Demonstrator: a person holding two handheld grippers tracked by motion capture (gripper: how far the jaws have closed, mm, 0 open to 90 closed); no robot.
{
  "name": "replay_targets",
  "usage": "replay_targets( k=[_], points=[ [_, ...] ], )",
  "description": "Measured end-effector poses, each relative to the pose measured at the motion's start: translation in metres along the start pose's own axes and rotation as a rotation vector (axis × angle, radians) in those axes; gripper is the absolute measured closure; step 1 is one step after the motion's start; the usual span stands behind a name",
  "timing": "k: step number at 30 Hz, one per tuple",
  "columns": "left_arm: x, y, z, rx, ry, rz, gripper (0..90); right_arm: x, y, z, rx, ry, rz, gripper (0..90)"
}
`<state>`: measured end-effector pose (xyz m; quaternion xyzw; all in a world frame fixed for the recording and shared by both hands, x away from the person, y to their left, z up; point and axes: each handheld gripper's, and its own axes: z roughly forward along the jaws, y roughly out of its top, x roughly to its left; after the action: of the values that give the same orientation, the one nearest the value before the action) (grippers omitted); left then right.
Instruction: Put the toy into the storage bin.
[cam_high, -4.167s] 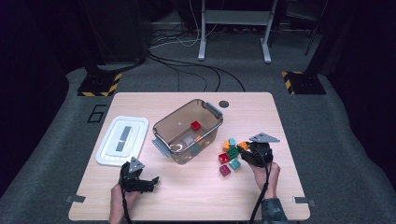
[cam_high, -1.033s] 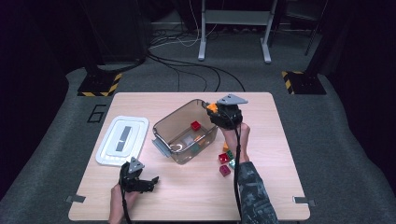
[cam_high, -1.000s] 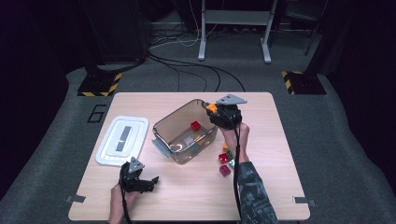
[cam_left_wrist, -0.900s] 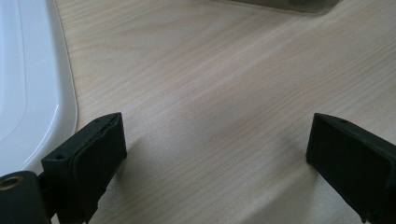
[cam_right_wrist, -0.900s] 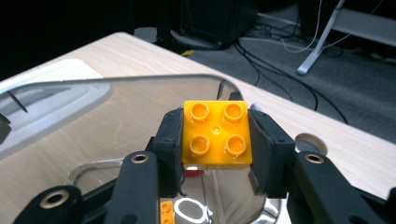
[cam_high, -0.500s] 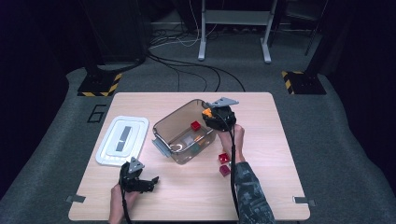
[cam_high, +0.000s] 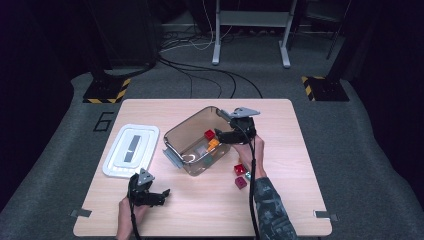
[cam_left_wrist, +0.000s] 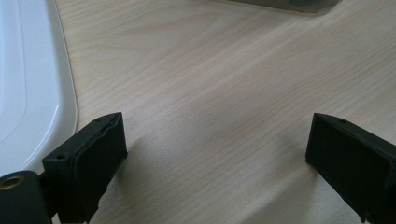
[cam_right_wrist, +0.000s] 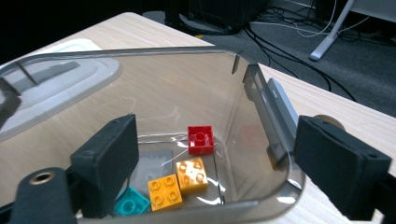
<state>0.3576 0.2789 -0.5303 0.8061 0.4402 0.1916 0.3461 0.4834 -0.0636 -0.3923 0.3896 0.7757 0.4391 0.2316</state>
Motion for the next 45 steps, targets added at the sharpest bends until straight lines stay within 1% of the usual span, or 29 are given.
replay_targets(
  k=[1, 2, 3, 4, 5, 6, 7, 8, 12, 13, 14, 17, 18, 19, 20, 22, 23, 24, 25, 26, 27, 28, 30, 31, 33, 39, 40, 42, 45],
  points=[
    [0.000, 0.000, 0.000, 0.000, 0.000, -0.001, 4.7, -0.001, -0.002, -0.006, -0.003, -0.002, 0.001, 6.4],
    [0.000, 0.000, 0.000, 0.000, 0.000, 0.000, 4.7, -0.001, -0.002, -0.006, -0.003, -0.002, 0.001, 6.4],
    [0.000, 0.000, 0.000, 0.000, 0.000, 0.000, 4.8, -0.002, -0.005, -0.013, -0.001, 0.001, 0.005, 3.6],
    [0.000, 0.000, 0.000, 0.000, 0.000, 0.000, 4.8, -0.002, -0.005, -0.013, -0.001, 0.001, 0.005, 3.6],
    [0.000, 0.000, 0.000, 0.000, 0.000, 0.000, 4.8, -0.003, -0.009, -0.019, 0.000, 0.000, 0.007, 1.1],
    [0.000, 0.000, 0.000, 0.000, 0.000, 0.000, 4.8, -0.003, -0.009, -0.019, 0.000, 0.000, 0.007, 1.1],
    [0.000, 0.000, 0.000, 0.000, 0.000, 0.000, 4.7, -0.005, -0.015, -0.024, -0.005, -0.004, 0.009, 0.0],
    [0.000, 0.000, 0.000, 0.000, 0.000, 0.000, 4.7, -0.005, -0.015, -0.024, -0.005, -0.004, 0.009, 0.0],
    [0.000, 0.000, 0.000, 0.000, -0.001, -0.001, 4.8, -0.006, -0.026, -0.034, -0.007, -0.009, 0.014, 0.0],
    [0.000, 0.000, 0.000, 0.000, 0.000, -0.002, 4.8, -0.007, -0.033, -0.037, -0.003, -0.016, 0.021, 0.0],
    [0.000, 0.000, 0.000, 0.001, -0.001, -0.001, 4.8, -0.007, -0.033, -0.037, -0.003, -0.016, 0.021, 0.0],
    [0.000, 0.000, 0.000, 0.000, 0.001, -0.002, 4.8, -0.009, -0.046, -0.043, -0.002, -0.027, 0.036, 0.0],
    [0.000, 0.000, 0.000, 0.000, 0.001, -0.002, 4.8, -0.009, -0.046, -0.043, -0.002, -0.027, 0.036, 0.0],
    [0.000, 0.000, 0.000, 0.000, 0.000, -0.003, 4.8, -0.010, -0.053, -0.045, -0.001, -0.032, 0.045, 0.0],
    [0.000, 0.000, 0.000, 0.000, 0.001, -0.003, 4.8, -0.010, -0.053, -0.045, -0.001, -0.032, 0.045, 0.0],
    [0.000, 0.000, 0.000, 0.001, -0.001, -0.001, 4.8, -0.011, -0.061, -0.047, 0.004, -0.036, 0.053, 0.0],
    [0.000, 0.000, 0.000, 0.001, 0.001, -0.003, 4.7, -0.011, -0.068, -0.048, 0.014, -0.046, 0.058, 0.0],
    [0.000, 0.000, 0.000, 0.001, 0.001, -0.003, 4.8, -0.011, -0.068, -0.048, 0.014, -0.046, 0.058, 0.0],
    [0.000, 0.000, 0.000, 0.000, 0.001, -0.004, 4.8, -0.011, -0.077, -0.049, 0.022, -0.048, 0.065, 0.0],
    [0.000, 0.000, 0.000, 0.000, 0.001, -0.004, 4.7, -0.011, -0.077, -0.049, 0.022, -0.048, 0.065, 0.0],
    [0.000, 0.000, 0.000, 0.001, 0.000, -0.001, 4.8, -0.011, -0.085, -0.049, 0.032, -0.051, 0.070, 0.0],
    [0.000, 0.000, 0.000, 0.001, 0.000, -0.001, 4.7, -0.011, -0.085, -0.049, 0.032, -0.051, 0.070, 0.0],
    [0.000, 0.000, 0.000, 0.000, 0.001, -0.003, 4.7, -0.010, -0.098, -0.049, 0.054, -0.054, 0.078, 0.0],
    [0.000, 0.000, 0.000, 0.001, 0.000, -0.001, 4.7, -0.010, -0.098, -0.049, 0.054, -0.054, 0.078, 0.0],
    [0.000, 0.000, 0.000, 0.000, 0.000, -0.001, 4.8, -0.011, -0.108, -0.049, 0.071, -0.059, 0.089, 0.0],
    [0.000, 0.000, 0.000, 0.000, 0.000, -0.001, 4.7, -0.012, -0.121, -0.050, 0.085, -0.075, 0.099, 0.0],
    [0.000, 0.000, 0.000, 0.000, 0.000, -0.001, 4.8, -0.011, -0.127, -0.050, 0.099, -0.075, 0.104, 0.0],
    [0.000, 0.000, 0.000, 0.000, 0.000, -0.001, 4.7, -0.011, -0.130, -0.049, 0.104, -0.073, 0.100, 0.0],
    [0.000, 0.000, 0.000, 0.000, 0.000, 0.000, 4.7, -0.009, -0.142, -0.047, 0.132, -0.077, 0.106, 0.0]
  ],
)
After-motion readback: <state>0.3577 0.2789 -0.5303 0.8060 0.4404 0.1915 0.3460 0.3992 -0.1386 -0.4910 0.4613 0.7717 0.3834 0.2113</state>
